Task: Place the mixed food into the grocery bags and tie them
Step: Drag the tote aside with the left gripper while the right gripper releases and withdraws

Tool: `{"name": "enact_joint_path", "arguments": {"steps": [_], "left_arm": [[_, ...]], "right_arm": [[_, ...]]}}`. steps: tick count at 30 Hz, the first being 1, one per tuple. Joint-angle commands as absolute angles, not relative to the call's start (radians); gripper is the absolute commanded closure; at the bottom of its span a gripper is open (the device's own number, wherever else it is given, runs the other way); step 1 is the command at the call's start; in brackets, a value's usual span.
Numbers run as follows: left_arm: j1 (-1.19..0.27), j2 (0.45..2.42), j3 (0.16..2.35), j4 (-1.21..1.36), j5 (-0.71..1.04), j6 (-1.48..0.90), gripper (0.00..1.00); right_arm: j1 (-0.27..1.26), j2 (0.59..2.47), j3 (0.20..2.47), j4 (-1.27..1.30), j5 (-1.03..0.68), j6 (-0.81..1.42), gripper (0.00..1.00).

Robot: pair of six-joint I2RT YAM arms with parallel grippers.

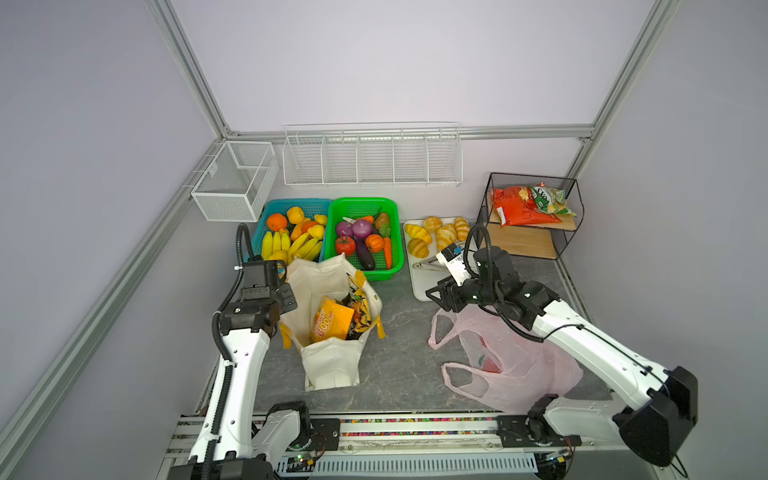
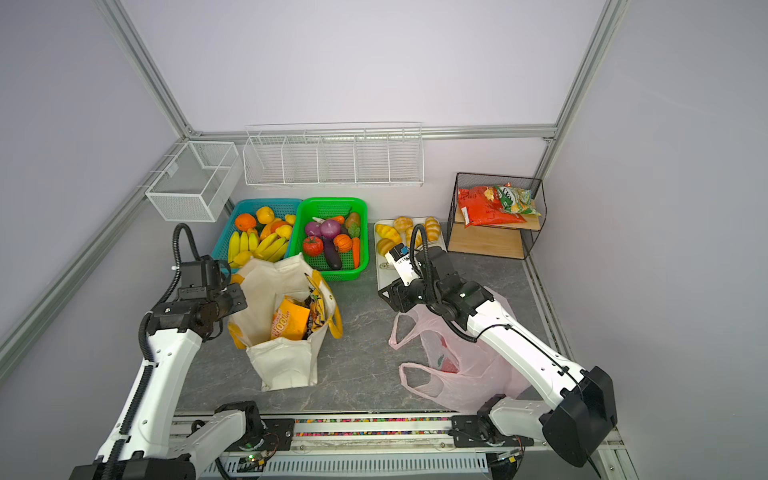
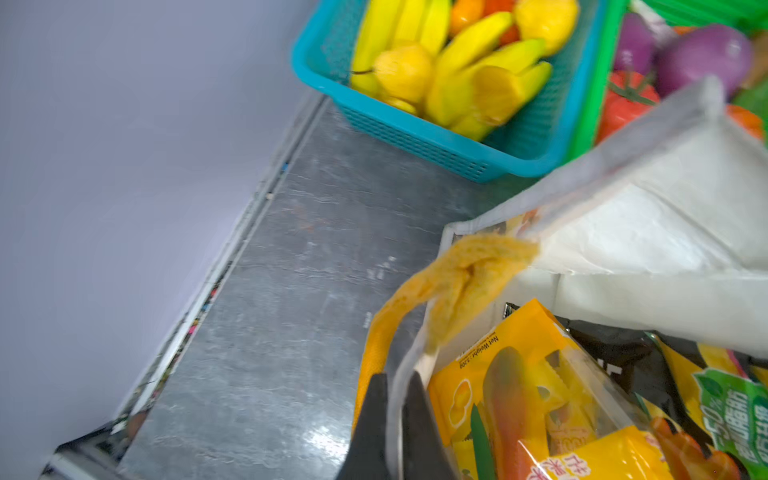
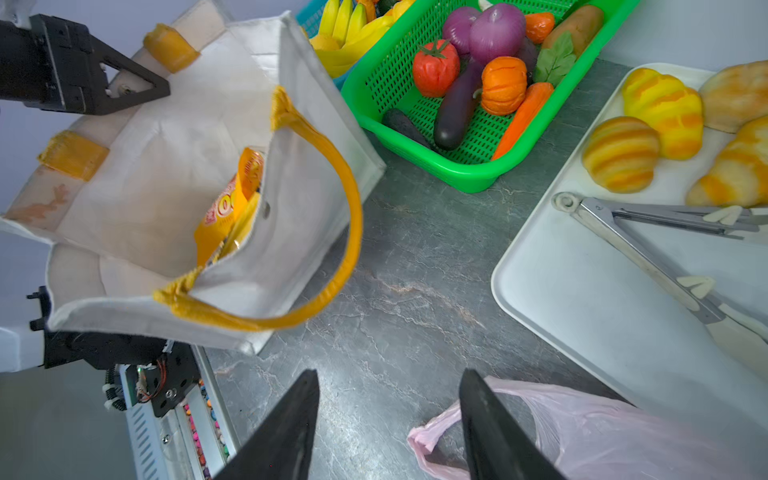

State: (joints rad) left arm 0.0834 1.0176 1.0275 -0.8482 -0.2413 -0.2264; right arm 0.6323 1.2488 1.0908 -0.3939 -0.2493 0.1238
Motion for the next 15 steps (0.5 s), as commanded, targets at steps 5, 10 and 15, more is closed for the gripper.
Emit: {"name": "enact_joint_path", "arguments": {"steps": [5, 10, 15], "left_arm": [[0.294, 1.135, 1.063, -0.7, -0.32, -0.177, 1.0], [0.337, 1.236, 1.145, -0.685, -0.36, -0.155, 1.0], [0.367, 1.323, 1.223, -0.653, -0.432, -0.128, 1.0]], "right_arm": [[0.624, 1.159, 1.047, -0.365, -0.226, 0.133, 0.4], [0.623, 1.145, 1.038, -0.344, -0.257, 0.148, 0.39], [0.619, 1.135, 1.028, -0.343, -0.241, 0.15, 0.38]]}}
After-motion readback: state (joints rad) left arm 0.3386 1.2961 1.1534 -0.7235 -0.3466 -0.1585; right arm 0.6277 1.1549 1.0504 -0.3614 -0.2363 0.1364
